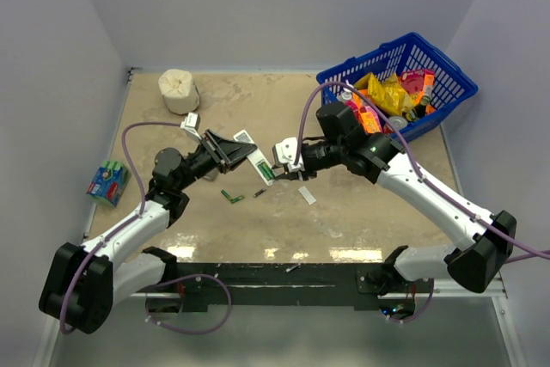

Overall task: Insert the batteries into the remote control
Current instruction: Load the battery into the remote control.

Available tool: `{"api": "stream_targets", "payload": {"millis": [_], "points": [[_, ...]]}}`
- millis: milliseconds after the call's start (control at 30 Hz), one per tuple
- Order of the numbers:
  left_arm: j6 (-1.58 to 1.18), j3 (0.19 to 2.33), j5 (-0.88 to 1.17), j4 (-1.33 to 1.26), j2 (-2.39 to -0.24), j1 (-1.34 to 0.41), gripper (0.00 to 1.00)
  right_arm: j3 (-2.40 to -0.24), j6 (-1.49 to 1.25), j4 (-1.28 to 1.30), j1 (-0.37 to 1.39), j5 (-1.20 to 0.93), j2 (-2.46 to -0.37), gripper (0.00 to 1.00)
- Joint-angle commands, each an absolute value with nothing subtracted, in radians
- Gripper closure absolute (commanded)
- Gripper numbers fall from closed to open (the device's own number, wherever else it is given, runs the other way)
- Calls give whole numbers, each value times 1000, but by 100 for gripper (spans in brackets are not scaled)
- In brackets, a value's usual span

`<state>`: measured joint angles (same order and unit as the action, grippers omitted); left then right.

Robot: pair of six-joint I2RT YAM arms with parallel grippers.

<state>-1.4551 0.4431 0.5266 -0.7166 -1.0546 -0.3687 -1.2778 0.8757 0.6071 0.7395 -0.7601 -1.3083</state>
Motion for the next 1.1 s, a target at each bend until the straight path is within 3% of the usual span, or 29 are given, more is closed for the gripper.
{"api": "stream_targets", "payload": {"millis": [0,1067], "points": [[-1486,465,548,-776,-1031,-364,100,-1305,902,637,742,-807,-1299,68],[-1483,482,571,-773,-1040,-364,100,-1290,888,554,764,-831,-1296,69]]}}
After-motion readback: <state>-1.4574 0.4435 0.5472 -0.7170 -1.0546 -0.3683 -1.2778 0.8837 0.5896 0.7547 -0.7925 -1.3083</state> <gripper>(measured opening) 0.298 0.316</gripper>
